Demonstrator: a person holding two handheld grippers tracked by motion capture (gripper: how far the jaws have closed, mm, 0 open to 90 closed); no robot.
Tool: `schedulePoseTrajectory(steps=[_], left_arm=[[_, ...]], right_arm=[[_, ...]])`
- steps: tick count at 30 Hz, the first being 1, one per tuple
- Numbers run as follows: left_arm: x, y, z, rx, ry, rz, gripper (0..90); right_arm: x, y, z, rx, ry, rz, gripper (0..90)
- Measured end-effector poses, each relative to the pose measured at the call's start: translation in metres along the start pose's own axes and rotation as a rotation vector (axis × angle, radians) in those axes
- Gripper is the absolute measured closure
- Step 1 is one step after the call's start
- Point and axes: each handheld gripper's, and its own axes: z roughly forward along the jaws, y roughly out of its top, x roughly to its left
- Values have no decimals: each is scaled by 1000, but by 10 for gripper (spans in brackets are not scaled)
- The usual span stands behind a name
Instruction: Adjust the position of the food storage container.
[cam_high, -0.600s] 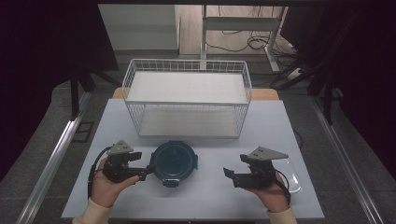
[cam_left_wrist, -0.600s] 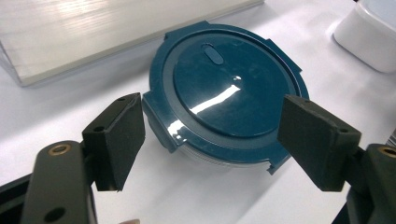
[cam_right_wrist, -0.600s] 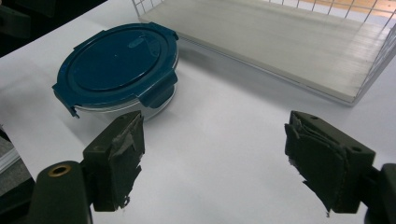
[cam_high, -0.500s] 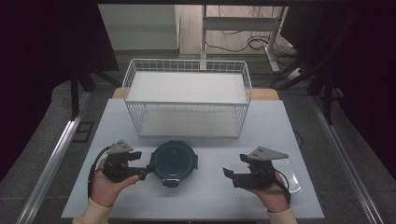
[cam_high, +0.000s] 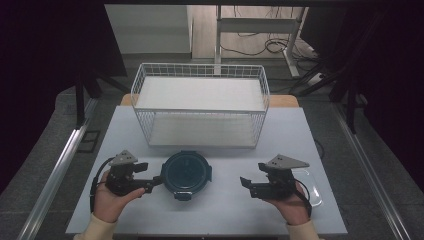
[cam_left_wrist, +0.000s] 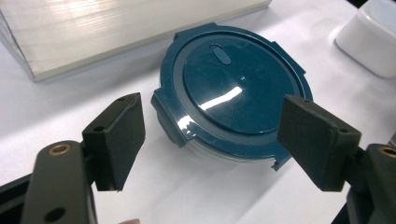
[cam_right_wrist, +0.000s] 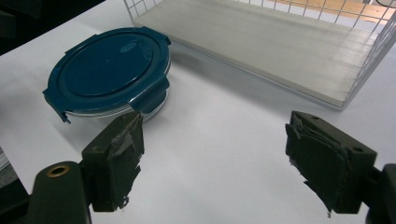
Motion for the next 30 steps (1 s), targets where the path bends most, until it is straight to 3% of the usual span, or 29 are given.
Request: schedulePoseTrajectory(steps=[7, 18, 30], left_arm=[[7, 2, 1, -3, 7, -20, 235], [6, 5, 0, -13, -4, -11, 236], [17, 2, 4, -9, 18, -30, 264]], right_arm=[[-5, -3, 3, 6, 3, 8, 188], [-8, -4, -10, -28, -10, 17, 189], [-9, -7, -4, -10, -1, 25, 189]])
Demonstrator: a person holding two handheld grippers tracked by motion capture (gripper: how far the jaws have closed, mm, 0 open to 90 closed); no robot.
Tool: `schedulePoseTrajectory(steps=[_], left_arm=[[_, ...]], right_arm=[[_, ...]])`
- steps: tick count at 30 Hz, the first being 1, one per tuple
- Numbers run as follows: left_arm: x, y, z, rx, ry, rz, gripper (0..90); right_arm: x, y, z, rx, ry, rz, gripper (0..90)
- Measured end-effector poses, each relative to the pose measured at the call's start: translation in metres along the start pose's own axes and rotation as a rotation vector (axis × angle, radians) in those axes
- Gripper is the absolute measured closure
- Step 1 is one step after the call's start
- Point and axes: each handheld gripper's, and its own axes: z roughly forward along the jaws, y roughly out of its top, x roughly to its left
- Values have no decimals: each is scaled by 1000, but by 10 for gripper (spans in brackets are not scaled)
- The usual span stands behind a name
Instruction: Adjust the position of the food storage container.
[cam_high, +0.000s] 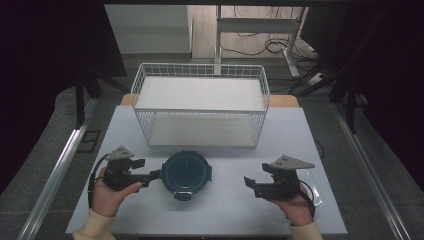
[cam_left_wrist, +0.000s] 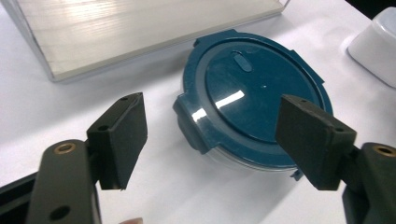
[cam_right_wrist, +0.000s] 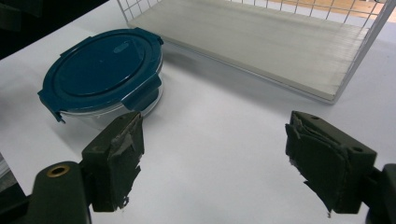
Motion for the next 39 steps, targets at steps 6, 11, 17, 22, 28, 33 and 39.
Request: schedulePoseTrajectory(steps=[6, 11, 17, 22, 28, 33, 39], left_arm=[[14, -5, 0, 6, 35, -25, 406], [23, -7, 3, 29, 61, -14, 614], [34, -5, 14, 80, 46, -16, 861], [48, 2, 35, 136, 29, -25, 900], [49, 2, 54, 203, 18, -27, 900], [43, 3, 64, 235, -5, -4, 900], [38, 3, 75, 256, -26, 3, 900]], right_arm=[[5, 1, 1, 7, -3, -11, 189], [9, 2, 0, 11, -16, -19, 189], [13, 4, -1, 12, -24, -33, 189], [7, 2, 1, 20, -39, -19, 189], [8, 2, -3, 15, -50, -13, 189], [7, 2, -5, 11, -48, -7, 190], [3, -1, -1, 25, -53, 0, 190]])
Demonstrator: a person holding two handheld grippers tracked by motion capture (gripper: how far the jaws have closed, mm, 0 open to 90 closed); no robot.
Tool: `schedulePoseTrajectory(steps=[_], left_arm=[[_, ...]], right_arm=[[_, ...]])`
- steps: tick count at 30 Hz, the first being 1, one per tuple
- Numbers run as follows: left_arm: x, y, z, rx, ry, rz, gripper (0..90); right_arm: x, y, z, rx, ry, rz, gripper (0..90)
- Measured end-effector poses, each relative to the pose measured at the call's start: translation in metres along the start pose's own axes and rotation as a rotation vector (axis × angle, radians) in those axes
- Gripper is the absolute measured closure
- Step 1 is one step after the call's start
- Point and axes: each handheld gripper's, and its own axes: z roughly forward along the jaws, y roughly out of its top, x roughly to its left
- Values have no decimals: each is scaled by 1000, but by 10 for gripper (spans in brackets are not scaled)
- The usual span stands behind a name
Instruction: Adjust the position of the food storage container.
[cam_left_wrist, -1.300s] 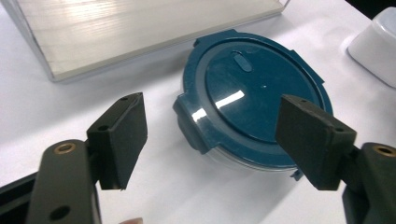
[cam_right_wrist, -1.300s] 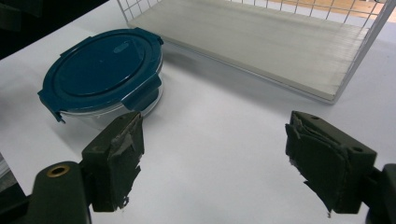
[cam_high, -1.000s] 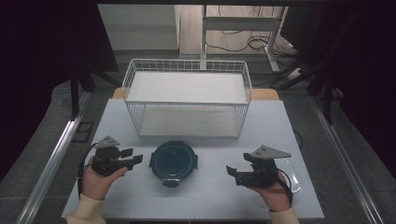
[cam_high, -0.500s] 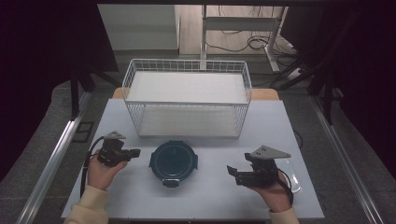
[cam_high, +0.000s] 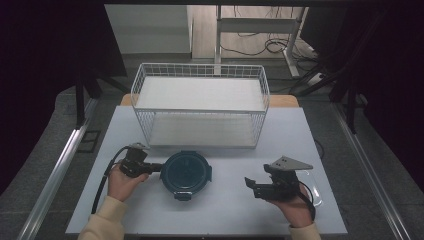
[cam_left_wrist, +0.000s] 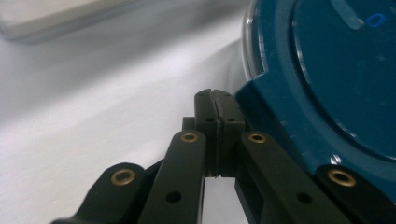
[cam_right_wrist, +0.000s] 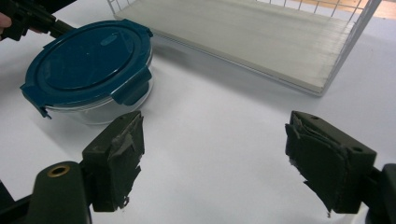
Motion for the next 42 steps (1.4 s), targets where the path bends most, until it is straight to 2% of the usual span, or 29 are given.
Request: schedulePoseTrajectory(steps=[4, 7, 9, 12, 17, 25, 33, 36, 42], left_arm=[[-3, 1, 4, 6, 4, -5, 900], [-7, 1, 3, 3, -36, 3, 900], [-11, 2, 1, -6, -43, 11, 900], [-14, 3, 3, -13, -37, 5, 900], [-15, 1, 8, 7, -15, 12, 900], [-23, 3, 14, 19, -24, 23, 900], [-37, 7, 18, 35, -28, 60, 900], [-42, 9, 21, 33, -16, 61, 900], [-49, 12, 28, 36, -27, 70, 900]], right_arm=[[-2, 3, -6, -19, -7, 1, 190], [-3, 2, -7, -22, -11, 3, 190], [-3, 2, -6, -19, -11, 3, 190], [0, 2, -5, -16, -5, -4, 190], [1, 3, -4, -15, -1, -7, 190], [1, 3, -3, -14, -4, -10, 190], [2, 4, -5, -18, -5, -9, 190], [3, 4, -5, -17, 0, -9, 190], [3, 3, -3, -13, -2, -8, 190]])
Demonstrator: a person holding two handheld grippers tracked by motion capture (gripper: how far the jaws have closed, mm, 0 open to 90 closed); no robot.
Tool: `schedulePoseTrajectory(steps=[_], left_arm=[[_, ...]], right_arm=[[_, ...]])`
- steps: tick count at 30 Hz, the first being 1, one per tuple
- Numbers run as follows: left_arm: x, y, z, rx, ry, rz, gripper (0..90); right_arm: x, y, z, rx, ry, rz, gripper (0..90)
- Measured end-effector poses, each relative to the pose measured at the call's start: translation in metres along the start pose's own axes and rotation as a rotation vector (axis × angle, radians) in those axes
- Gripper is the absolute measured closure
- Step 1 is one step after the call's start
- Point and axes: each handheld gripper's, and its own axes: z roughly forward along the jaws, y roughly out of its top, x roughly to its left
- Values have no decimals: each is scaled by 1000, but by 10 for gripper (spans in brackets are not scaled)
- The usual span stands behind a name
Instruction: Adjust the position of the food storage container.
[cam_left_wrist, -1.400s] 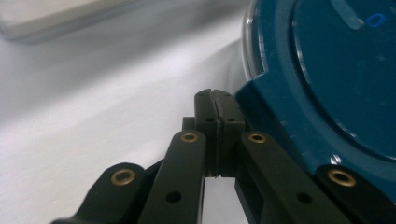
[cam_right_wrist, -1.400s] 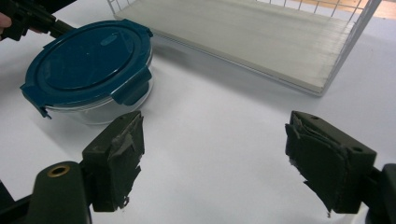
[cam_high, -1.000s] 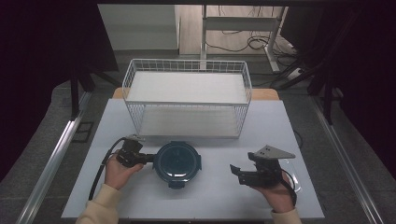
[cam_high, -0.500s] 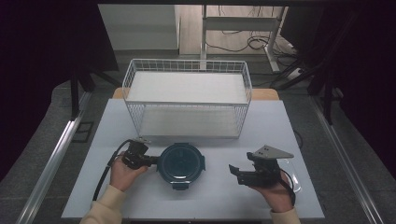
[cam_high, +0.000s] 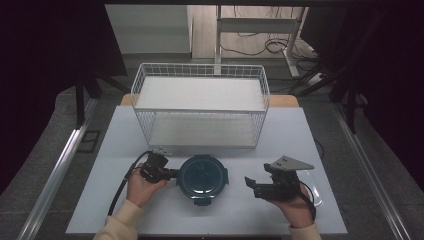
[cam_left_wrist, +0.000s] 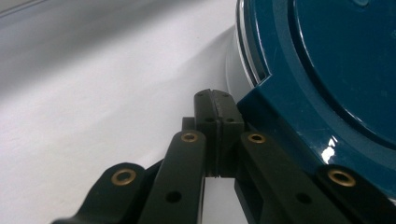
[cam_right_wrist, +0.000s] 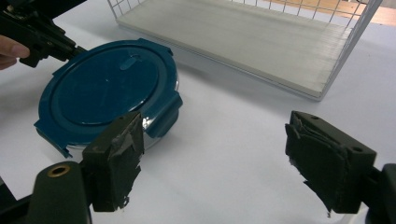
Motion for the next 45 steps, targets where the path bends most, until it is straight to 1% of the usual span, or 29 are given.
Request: schedulePoseTrajectory(steps=[3, 5, 6, 7, 8, 10, 11, 13, 15, 16, 17, 19, 21, 22, 23, 25, 26, 27, 28, 29, 30, 31, 32, 33, 34, 35, 40, 41, 45], left_arm=[[-5, 2, 3, -10, 12, 7, 900], [-8, 4, 6, -26, 14, -8, 900], [-7, 4, 7, -27, 13, 2, 900], [-7, 4, 7, -21, 10, 9, 900], [-7, 4, 7, -28, 7, -1, 900], [-6, 4, 8, -27, 3, -1, 900], [-5, 3, 8, -23, -6, 3, 900], [-3, 2, 7, -27, -24, -10, 900], [-1, 2, 5, -20, -17, -2, 900], [0, 1, 3, -34, 0, -23, 900], [5, -1, -6, -65, -3, -49, 900], [6, -2, -18, -97, 15, -52, 900], [6, -4, -33, -159, 17, -77, 830], [6, -5, -37, -178, 15, -93, 741], [7, -5, -40, -188, 11, -100, 637], [7, -5, -46, -207, 1, -134, 480], [7, -5, -46, -207, 1, -134, 412], [5, -6, -50, -217, 6, -140, 350], [4, -7, -52, -223, 5, -144, 350], [1, -8, -58, -241, -12, -139, 285], [1, -8, -58, -241, -12, -139, 268], [0, -9, -63, -258, -26, -146, 246], [-1, -10, -65, -266, -38, -153, 235], [-1, -10, -65, -266, -38, -153, 227], [-2, -12, -69, -277, -79, -160, 215], [-3, -12, -70, -281, -85, -159, 208], [-5, -13, -72, -278, -92, -165, 170], [-6, -13, -73, -279, -102, -165, 170], [-7, -16, -75, -283, -108, -176, 156]], right_arm=[[1, 0, 0, 0, 5, -2, 190], [1, 0, 1, 3, 6, 0, 190], [1, -1, 1, 5, 6, 0, 190], [1, -1, 2, 8, 6, 3, 190], [1, -1, 3, 11, 6, 1, 190], [1, -2, 4, 14, 9, 2, 190], [1, -2, 4, 15, 10, 2, 190], [2, -2, 5, 14, 8, 1, 190], [2, -1, 5, 12, 8, 1, 190], [3, -1, 4, 10, 9, 1, 190], [4, 1, 3, 3, 13, 2, 189], [5, 4, 3, -11, 25, 15, 186], [5, 6, 3, -22, 37, 24, 186], [4, 8, 4, -25, 47, 33, 185], [4, 9, 6, -25, 57, 43, 186], [3, 9, 10, -19, 73, 51, 185], [3, 9, 10, -19, 73, 51, 185], [4, 8, 16, 0, 77, 41, 186], [4, 8, 16, 0, 77, 41, 186], [6, 9, 20, 11, 83, 30, 184], [6, 9, 20, 11, 83, 30, 184], [8, 11, 20, 9, 85, 19, 180], [8, 12, 19, 6, 88, 20, 179], [9, 12, 19, 3, 90, 23, 177], [9, 13, 18, -2, 91, 23, 172], [10, 13, 17, -4, 94, 22, 166], [10, 13, 18, -7, 110, 30, 155], [10, 13, 18, -5, 116, 34, 152], [9, 11, 17, -7, 129, 55, 144]])
